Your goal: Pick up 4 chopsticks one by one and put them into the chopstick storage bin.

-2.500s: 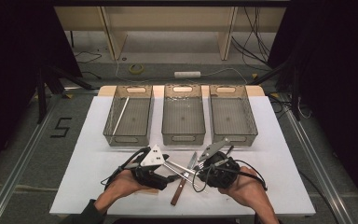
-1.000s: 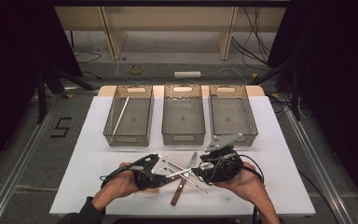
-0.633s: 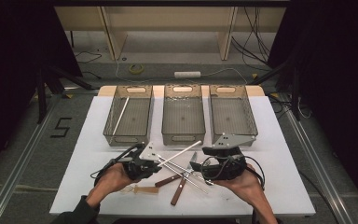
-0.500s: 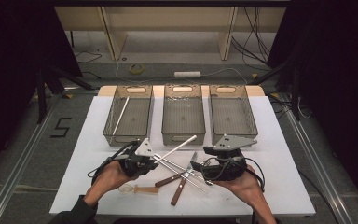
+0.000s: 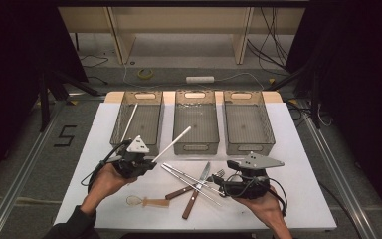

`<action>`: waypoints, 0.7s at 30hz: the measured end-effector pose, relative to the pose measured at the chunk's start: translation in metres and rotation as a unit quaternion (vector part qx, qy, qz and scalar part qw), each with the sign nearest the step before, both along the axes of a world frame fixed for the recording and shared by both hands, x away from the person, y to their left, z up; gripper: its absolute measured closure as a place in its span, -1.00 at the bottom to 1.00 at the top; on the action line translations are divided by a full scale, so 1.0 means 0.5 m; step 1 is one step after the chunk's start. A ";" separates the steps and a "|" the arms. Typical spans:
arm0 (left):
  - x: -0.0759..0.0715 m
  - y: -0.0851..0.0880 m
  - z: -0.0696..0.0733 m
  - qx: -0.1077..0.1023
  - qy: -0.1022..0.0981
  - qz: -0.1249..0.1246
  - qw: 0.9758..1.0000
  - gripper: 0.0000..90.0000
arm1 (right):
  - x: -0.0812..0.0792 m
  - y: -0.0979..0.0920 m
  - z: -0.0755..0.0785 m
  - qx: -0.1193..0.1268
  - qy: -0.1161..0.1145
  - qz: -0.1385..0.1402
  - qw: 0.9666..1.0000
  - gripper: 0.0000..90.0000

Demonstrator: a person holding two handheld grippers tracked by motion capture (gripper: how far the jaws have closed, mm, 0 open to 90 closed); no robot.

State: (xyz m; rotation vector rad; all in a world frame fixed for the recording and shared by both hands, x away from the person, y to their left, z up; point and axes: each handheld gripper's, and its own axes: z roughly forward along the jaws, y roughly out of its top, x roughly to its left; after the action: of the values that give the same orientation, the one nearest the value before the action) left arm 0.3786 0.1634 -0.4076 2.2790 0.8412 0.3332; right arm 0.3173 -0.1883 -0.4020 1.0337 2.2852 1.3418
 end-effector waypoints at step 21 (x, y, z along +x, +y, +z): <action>0.126 0.084 0.038 -0.041 -0.007 0.114 0.993 0.88 | -0.055 -0.038 -0.040 0.008 0.007 -0.010 1.000 -0.37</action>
State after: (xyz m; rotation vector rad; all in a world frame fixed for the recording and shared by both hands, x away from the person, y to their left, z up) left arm 0.4418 0.2053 -0.3888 2.1073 1.0905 0.4089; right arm 0.2897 -0.2073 -0.4221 1.0714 2.2710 1.3516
